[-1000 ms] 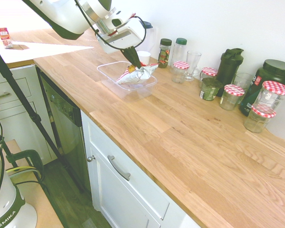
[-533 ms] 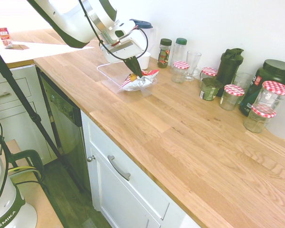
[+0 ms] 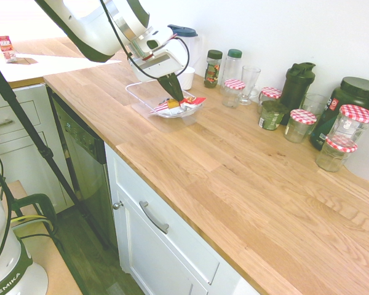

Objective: Put the chip bag into the container

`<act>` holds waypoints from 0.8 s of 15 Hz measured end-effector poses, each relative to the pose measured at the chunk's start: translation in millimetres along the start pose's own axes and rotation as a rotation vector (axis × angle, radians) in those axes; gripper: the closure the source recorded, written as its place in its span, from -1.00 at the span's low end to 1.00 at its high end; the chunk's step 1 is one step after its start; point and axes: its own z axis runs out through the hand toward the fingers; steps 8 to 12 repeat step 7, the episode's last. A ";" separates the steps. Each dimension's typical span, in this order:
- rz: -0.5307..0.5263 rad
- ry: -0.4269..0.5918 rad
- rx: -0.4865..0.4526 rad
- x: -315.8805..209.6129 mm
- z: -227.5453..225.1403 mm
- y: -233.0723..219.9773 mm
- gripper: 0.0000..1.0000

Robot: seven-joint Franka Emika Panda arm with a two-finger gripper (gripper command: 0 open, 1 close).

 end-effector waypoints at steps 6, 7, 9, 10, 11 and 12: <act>0.122 -0.149 0.152 40.0 -48.5 34.8 -1.00; 0.131 -0.216 0.183 47.0 -49.9 50.7 -1.00; 0.131 -0.216 0.183 47.0 -49.9 50.7 -1.00; 0.131 -0.216 0.183 47.0 -49.9 50.7 -1.00; 0.131 -0.216 0.183 47.0 -49.9 50.7 -1.00; 0.131 -0.216 0.183 47.0 -49.9 50.7 -1.00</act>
